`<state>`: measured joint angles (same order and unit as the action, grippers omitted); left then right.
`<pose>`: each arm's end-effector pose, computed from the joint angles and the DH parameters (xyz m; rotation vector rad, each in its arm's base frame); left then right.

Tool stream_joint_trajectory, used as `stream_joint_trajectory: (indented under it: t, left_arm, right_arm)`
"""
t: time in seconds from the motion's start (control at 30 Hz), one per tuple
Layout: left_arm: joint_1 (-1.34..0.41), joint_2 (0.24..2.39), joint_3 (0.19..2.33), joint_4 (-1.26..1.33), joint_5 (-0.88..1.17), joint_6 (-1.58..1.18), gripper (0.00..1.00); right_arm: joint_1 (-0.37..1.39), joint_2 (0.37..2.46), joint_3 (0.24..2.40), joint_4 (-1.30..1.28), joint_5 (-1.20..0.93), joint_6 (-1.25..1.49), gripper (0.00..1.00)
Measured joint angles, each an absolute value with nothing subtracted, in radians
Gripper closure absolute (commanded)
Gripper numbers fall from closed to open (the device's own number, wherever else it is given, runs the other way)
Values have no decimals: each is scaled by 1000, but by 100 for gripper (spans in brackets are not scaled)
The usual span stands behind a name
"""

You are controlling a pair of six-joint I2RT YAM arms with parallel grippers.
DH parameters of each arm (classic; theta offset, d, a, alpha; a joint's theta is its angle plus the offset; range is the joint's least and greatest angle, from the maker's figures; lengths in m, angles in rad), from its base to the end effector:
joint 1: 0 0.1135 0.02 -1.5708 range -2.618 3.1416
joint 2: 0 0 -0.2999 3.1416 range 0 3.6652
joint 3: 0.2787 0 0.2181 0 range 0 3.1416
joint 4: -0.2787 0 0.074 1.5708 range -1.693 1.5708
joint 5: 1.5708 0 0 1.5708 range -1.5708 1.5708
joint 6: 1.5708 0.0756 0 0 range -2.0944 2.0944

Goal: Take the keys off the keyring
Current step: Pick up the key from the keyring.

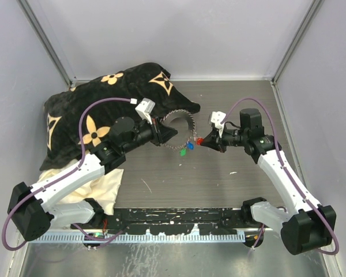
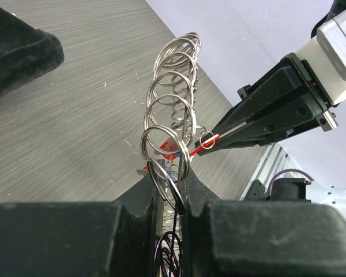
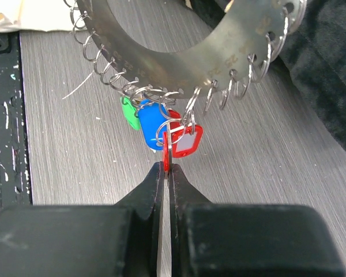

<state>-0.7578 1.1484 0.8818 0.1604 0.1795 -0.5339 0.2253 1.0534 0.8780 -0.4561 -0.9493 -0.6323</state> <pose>0.1815 -0.1904 0.3740 0.3454 1.7702 -1.1020 0.1655 0.1010 0.3270 -1.2654 1.5524 0.7765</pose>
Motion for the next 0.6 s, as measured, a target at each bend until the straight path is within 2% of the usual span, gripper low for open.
stream_joint_trajectory:
  t: [0.47,0.6]
  left_arm:
    - [-758,1150,730,331,157,-506,100]
    - [-758,1147,688,379,144,-491,100]
  right_arm:
    - [316,1134,900,-532,-826,-701,99]
    - [292,1138,904,-518,-755,-651,99]
